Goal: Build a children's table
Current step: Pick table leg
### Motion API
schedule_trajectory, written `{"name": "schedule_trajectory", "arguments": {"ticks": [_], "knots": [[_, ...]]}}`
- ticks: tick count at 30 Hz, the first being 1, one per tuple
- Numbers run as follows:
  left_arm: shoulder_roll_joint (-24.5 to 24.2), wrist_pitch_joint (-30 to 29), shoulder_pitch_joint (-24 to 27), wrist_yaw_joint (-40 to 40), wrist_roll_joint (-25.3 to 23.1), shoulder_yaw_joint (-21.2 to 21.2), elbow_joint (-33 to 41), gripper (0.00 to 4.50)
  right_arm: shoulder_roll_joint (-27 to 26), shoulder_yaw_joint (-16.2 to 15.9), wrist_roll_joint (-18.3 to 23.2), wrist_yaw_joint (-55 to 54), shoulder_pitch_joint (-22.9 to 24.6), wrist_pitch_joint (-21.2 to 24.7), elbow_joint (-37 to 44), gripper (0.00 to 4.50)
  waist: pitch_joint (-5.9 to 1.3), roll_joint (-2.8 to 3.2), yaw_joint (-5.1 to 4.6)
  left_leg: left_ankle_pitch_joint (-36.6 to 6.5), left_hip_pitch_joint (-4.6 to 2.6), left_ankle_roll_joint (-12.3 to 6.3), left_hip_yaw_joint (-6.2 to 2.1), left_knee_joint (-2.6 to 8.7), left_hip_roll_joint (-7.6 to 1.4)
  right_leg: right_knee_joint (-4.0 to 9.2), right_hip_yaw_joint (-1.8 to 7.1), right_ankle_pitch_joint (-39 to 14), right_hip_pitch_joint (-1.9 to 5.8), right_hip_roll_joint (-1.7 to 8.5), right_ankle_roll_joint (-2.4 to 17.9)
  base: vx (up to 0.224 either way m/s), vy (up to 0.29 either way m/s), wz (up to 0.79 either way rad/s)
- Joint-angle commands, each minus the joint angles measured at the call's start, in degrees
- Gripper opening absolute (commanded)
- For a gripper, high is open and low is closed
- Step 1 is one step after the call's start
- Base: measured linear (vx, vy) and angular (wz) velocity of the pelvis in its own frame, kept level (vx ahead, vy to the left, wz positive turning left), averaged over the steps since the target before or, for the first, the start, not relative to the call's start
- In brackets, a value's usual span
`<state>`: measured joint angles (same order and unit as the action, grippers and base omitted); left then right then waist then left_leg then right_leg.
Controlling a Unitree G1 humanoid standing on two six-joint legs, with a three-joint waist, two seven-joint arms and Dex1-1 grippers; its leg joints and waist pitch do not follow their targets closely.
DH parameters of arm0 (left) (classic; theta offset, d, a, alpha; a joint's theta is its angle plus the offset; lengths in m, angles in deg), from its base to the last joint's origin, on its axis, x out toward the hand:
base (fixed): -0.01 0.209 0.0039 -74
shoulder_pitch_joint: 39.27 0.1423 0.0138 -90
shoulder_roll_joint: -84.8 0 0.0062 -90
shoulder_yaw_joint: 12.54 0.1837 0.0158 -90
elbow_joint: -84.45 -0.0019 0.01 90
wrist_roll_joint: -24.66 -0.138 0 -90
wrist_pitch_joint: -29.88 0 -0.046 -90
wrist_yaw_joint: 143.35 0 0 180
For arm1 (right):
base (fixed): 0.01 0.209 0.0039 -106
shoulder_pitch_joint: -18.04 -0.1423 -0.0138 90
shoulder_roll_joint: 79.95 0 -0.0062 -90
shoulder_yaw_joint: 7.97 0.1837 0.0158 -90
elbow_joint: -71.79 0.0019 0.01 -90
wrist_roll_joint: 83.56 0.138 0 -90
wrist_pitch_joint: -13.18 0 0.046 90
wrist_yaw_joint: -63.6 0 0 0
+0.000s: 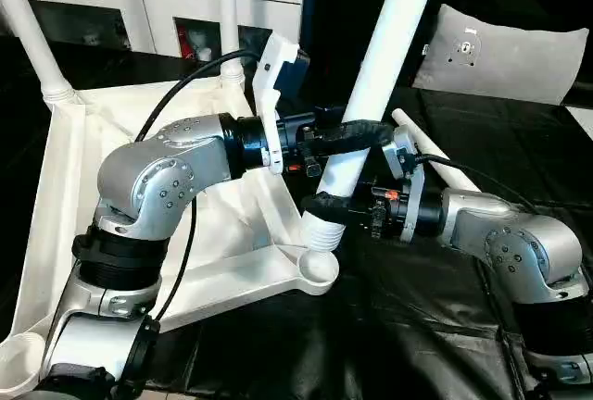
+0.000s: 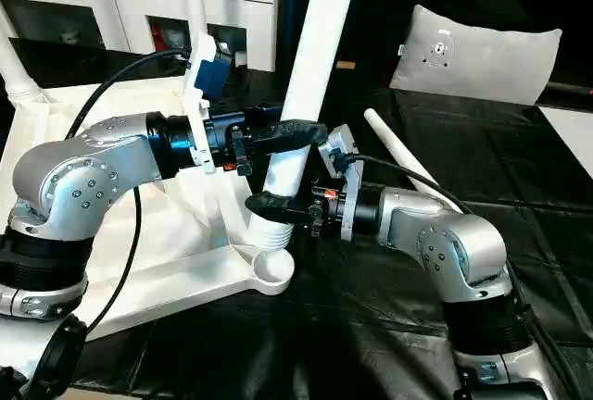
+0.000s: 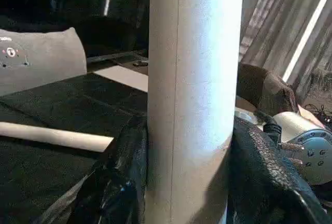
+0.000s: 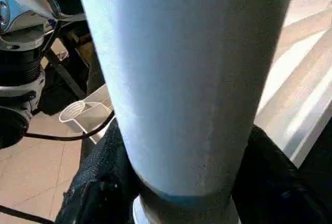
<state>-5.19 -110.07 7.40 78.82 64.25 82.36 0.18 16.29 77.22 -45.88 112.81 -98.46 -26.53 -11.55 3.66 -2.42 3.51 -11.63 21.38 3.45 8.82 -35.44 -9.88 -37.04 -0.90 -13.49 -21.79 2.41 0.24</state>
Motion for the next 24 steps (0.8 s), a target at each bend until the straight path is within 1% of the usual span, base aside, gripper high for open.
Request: {"name": "schedule_trajectory", "arguments": {"ticks": [1,2,3,4,6,7,9,11,12,14,15,16,17,18,20,22,23,24], "knots": [[1.7,-1.6,-0.7,0.8,3.7,-0.8,2.8,1.82,0.4,0.7,-0.4,-0.9,0.9,-0.1,-0.6,1.98,-4.08,0.12,0.16,0.5,-0.53,-0.16,-0.17,3.74,-2.47,3.65,2.33,5.0,3.39,4.51,14.2,0.0,0.0,0.0],[1.8,-2.1,-0.6,1.1,4.5,-1.0,3.1,2.38,0.4,0.7,-0.5,-1.0,1.0,-0.1,-0.6,1.98,-4.08,0.07,0.15,0.7,-0.54,-0.28,-0.16,3.71,-2.47,3.65,2.31,5.5,3.36,4.49,14.5,0.0,0.0,0.0],[1.8,-2.1,-0.5,1.3,4.8,-1.0,3.4,2.38,0.4,0.7,-0.5,-1.0,1.0,-0.1,-0.6,1.98,-4.09,0.06,0.2,0.6,-0.55,-0.3,-0.17,3.68,-2.43,3.68,2.32,5.5,3.38,4.5,14.5,0.0,0.0,0.0],[2.1,-2.2,-0.3,1.4,5.2,-1.1,3.8,2.52,0.4,0.7,-0.5,-1.1,1.1,-0.2,-0.6,1.98,-4.08,0.06,0.22,0.5,-0.56,-0.33,-0.16,3.72,-2.44,3.69,2.32,5.3,3.37,4.51,14.6,0.0,0.0,0.0],[2.7,-2.5,-0.2,1.5,6.2,-1.4,4.3,2.55,0.4,0.6,-0.6,-1.1,1.3,-0.3,-0.5,1.97,-4.09,-0.03,0.25,0.4,-0.55,-0.35,-0.11,3.68,-2.45,3.65,2.33,5.5,3.39,4.53,14.8,0.0,0.0,0.0],[2.9,-2.9,-0.2,1.7,7.0,-1.6,4.5,2.62,0.4,0.5,-0.7,-1.1,1.3,-0.3,-0.6,1.96,-4.07,0.12,0.28,0.3,-0.52,-0.34,-0.14,3.71,-2.47,3.68,2.32,5.4,3.37,4.5,14.9,0.0,0.0,0.0],[3.7,-3.6,0.2,1.9,8.4,-1.9,5.1,2.87,0.4,0.3,-0.9,-1.2,1.4,-0.5,-0.6,1.96,-4.05,0.02,0.25,0.1,-0.54,-0.37,-0.16,3.74,-2.47,3.7,2.3,5.0,3.39,4.47,14.8,0.0,0.0,0.0],[4.0,-3.6,0.5,2.2,8.4,-1.7,5.6,2.97,0.4,0.2,-1.0,-1.3,1.4,-0.6,-0.6,1.96,-3.98,0.02,0.23,-0.5,-0.53,-0.28,-0.13,3.73,-2.46,3.88,2.35,3.7,3.38,4.55,14.6,0.0,0.0,0.0],[4.0,-3.8,0.6,2.3,8.4,-1.6,5.8,3.0,0.4,0.2,-1.0,-1.3,1.4,-0.6,-0.6,1.96,-3.97,-0.08,0.18,-0.6,-0.51,-0.27,-0.13,3.78,-2.49,3.9,2.35,3.4,3.39,4.52,14.5,0.0,0.0,0.0],[4.4,-4.0,0.9,2.1,8.5,-1.4,6.0,3.3,0.3,0.0,-1.2,-1.4,1.6,-0.8,-0.5,1.96,-3.97,-0.04,0.2,-0.5,-0.55,-0.33,-0.13,3.76,-2.47,3.95,2.36,3.0,3.34,4.5,14.1,0.0,0.0,0.0],[4.6,-4.0,1.0,1.9,8.6,-1.3,6.0,3.39,0.3,0.0,-1.3,-1.5,1.7,-0.9,-0.6,1.96,-3.93,-0.27,0.13,-0.6,-0.52,-0.32,-0.13,3.82,-2.48,3.99,2.33,2.6,3.35,4.47,13.9,0.0,0.0,0.0],[4.7,-4.0,1.1,1.8,8.6,-1.2,6.1,3.41,0.3,-0.1,-1.3,-1.6,1.7,-1.0,-0.6,1.96,-4.0,-0.2,0.2,-0.3,-0.55,-0.36,-0.17,3.81,-2.55,3.88,2.32,2.7,3.37,4.55,13.9,0.0,0.0,0.0],[5.2,-3.9,1.3,1.4,9.0,-1.2,6.2,3.45,0.1,0.1,-1.4,-2.2,1.9,-0.8,-0.7,1.96,-3.97,-0.3,0.17,0.0,-0.51,-0.52,-0.12,3.76,-2.51,3.89,2.34,3.0,3.31,4.5,13.9,0.0,0.0,0.0],[6.3,-3.9,1.8,0.5,10.3,-2.1,6.4,3.54,-0.6,0.6,-1.2,-3.6,2.1,0.1,-0.9,1.96,-3.93,-0.49,0.13,0.0,-0.49,-0.57,-0.08,3.78,-2.48,3.94,2.35,2.9,3.31,4.47,13.8,0.0,0.0,0.0],[7.4,-3.5,2.3,-0.5,11.0,-3.1,6.7,3.77,-1.3,1.0,-1.0,-4.8,2.5,0.3,-0.5,1.96,-3.96,-0.39,0.1,0.1,-0.48,-0.65,-0.09,3.75,-2.5,3.95,2.31,2.7,3.27,4.54,14.0,0.0,0.0,0.0],[7.6,-3.1,2.4,-0.8,10.9,-3.4,6.8,3.82,-1.6,1.0,-1.1,-5.2,2.7,0.0,-0.2,1.96,-3.96,-0.45,0.1,0.3,-0.49,-0.73,-0.07,3.77,-2.46,3.95,2.35,2.9,3.27,4.45,13.8,0.0,0.0,0.0],[8.8,-3.0,2.9,-3.2,11.7,-5.7,6.4,3.92,-2.8,1.1,-2.4,-6.9,3.7,-2.8,1.0,1.96,-3.95,-0.01,0.11,0.2,-0.51,-0.47,-0.09,3.73,-2.57,3.91,2.37,3.0,3.14,4.58,13.8,0.0,0.0,0.0],[9.0,-2.9,2.9,-3.6,11.8,-6.1,6.2,4.06,-3.2,1.5,-2.3,-7.8,3.9,-2.5,1.2,1.96,-3.96,-0.13,0.06,0.0,-0.54,-0.42,-0.05,3.71,-2.58,3.98,2.37,3.1,3.1,4.56,14.0,0.0,0.0,0.0]]}}
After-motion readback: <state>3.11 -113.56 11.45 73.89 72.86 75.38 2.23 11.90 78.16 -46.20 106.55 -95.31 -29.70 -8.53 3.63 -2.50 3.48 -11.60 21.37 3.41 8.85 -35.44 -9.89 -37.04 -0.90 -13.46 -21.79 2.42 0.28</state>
